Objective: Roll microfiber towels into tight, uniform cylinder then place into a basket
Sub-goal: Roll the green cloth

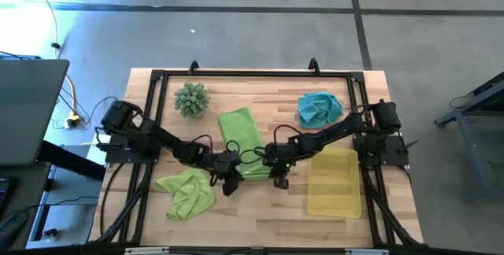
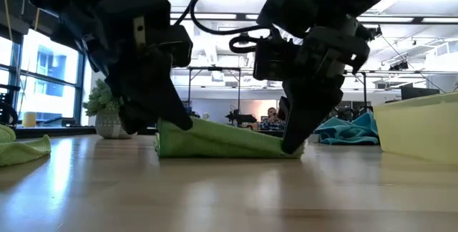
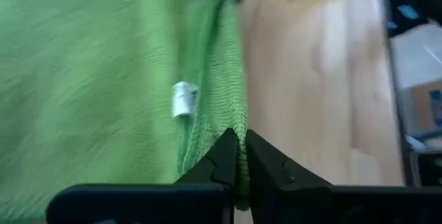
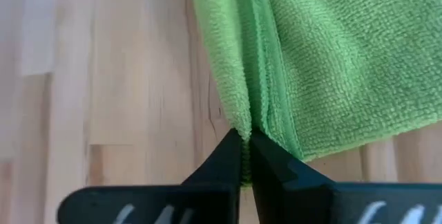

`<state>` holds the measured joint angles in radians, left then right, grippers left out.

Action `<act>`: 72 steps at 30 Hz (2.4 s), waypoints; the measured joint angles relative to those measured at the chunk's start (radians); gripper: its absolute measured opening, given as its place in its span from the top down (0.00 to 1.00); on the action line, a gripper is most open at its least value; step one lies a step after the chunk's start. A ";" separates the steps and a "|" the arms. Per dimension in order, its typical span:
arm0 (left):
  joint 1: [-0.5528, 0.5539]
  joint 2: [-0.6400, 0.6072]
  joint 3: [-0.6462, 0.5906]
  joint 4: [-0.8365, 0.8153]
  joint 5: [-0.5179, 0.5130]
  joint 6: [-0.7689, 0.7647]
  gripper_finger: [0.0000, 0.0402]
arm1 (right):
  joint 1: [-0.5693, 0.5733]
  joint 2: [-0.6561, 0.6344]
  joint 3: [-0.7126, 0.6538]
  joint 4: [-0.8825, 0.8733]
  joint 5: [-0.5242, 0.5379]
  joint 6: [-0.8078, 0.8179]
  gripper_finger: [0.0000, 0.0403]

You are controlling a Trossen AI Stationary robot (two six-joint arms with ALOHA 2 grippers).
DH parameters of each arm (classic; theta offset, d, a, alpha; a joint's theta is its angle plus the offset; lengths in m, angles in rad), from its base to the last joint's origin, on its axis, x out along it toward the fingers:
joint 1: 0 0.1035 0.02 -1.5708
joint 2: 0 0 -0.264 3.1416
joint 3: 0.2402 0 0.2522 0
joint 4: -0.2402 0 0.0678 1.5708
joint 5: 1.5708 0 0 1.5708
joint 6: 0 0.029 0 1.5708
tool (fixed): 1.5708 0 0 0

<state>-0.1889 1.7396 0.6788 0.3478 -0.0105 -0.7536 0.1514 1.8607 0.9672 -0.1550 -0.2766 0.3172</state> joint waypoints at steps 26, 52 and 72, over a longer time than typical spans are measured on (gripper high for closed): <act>-0.001 -0.004 0.003 -0.176 -0.121 -0.192 0.98 | -0.118 -0.005 0.001 0.070 0.024 -0.057 0.96; -0.029 -0.006 0.001 -0.133 -0.145 -0.192 0.98 | -0.180 -0.007 0.000 0.113 -0.133 0.106 0.97; -0.030 -0.002 0.003 -0.191 -0.187 -0.216 0.98 | -0.173 -0.162 0.002 -0.050 -0.097 -0.214 0.65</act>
<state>-0.2188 1.7374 0.6822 0.1570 -0.1974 -0.9699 -0.0215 1.6983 0.9691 -0.2045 -0.3737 0.1031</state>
